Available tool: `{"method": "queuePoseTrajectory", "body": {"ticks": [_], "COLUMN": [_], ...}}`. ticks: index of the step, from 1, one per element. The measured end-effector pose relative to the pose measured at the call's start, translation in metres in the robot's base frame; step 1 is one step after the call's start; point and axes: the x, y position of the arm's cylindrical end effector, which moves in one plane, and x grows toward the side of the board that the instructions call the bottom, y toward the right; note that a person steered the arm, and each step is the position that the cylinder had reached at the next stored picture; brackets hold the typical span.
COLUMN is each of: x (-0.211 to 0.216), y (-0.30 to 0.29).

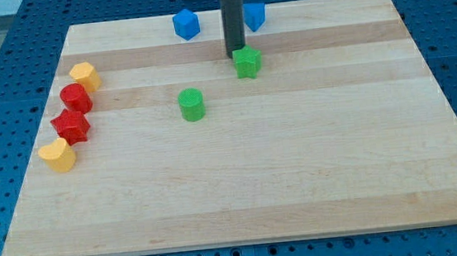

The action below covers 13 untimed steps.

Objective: Place the green star close to the green circle

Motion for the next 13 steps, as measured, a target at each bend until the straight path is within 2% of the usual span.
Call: {"method": "queuePoseTrajectory", "body": {"ticks": [2,3,5,6,7,10,12,13], "x": [0.005,0.015,0.054,0.068,0.080,0.080,0.097,0.091], "y": [0.034,0.025,0.017,0.048,0.050,0.000,-0.026,0.025]}}
